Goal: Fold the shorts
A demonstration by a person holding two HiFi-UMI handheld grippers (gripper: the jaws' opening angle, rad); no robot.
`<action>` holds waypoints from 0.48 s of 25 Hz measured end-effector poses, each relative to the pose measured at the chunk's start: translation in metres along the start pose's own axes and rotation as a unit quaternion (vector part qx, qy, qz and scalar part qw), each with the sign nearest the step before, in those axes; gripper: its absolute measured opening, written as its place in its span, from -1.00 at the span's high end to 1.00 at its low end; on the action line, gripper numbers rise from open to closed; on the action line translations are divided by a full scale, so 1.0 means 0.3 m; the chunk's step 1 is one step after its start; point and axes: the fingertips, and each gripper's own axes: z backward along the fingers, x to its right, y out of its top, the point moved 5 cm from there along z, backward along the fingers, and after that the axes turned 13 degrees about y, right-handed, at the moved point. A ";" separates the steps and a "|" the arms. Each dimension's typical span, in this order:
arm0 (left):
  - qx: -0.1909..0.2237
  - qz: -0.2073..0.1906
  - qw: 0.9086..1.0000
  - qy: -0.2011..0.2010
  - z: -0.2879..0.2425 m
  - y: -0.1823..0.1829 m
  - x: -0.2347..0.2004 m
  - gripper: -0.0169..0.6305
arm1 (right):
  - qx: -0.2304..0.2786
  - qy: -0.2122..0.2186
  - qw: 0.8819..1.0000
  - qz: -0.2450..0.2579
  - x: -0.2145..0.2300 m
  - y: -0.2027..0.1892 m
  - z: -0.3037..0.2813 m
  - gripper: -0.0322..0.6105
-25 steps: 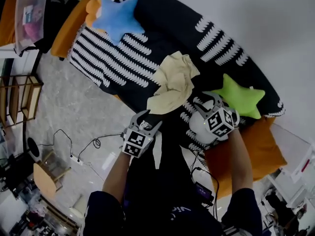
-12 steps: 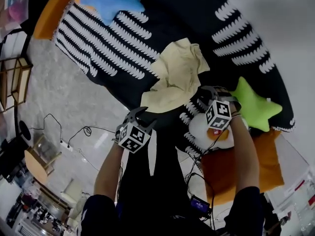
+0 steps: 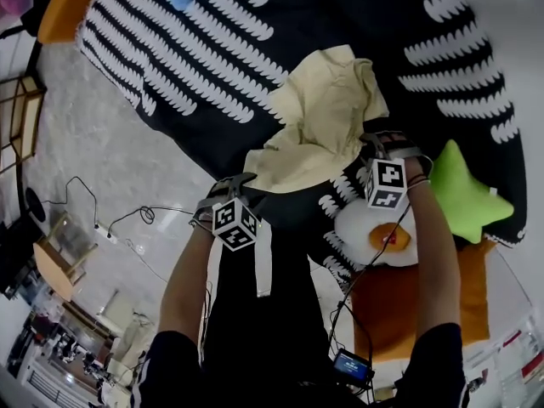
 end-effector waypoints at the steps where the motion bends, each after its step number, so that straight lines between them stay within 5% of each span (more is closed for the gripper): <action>1: -0.002 -0.001 1.000 -0.003 -0.007 -0.006 0.013 0.24 | 0.001 0.003 1.000 -0.002 -0.014 -0.001 -0.004 0.40; 4: -0.007 0.003 1.000 -0.022 0.009 0.033 0.032 0.24 | -0.024 0.012 1.000 0.010 -0.044 -0.029 0.062 0.43; 7: -0.035 -0.035 0.998 -0.044 0.045 0.068 0.005 0.29 | -0.034 -0.001 0.999 0.013 -0.009 -0.035 0.147 0.58; 12: -0.044 -0.031 0.997 -0.045 0.094 0.089 -0.039 0.81 | -0.037 0.002 0.999 0.011 0.000 -0.048 0.260 0.75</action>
